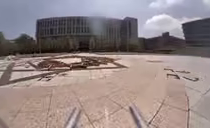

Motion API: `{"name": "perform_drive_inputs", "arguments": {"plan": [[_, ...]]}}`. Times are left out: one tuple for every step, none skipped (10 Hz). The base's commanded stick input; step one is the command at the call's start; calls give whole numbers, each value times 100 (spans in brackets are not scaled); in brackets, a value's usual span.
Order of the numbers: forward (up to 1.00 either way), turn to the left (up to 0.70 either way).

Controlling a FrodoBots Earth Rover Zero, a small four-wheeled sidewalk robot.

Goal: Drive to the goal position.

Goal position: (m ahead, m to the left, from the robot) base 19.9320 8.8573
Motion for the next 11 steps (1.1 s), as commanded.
{"name": "perform_drive_inputs", "arguments": {"plan": [[70,2],[70,-30],[70,-31],[70,-32],[70,-32],[70,-32],[70,-32],[70,-32],[70,-32],[70,-32],[70,-32]]}}
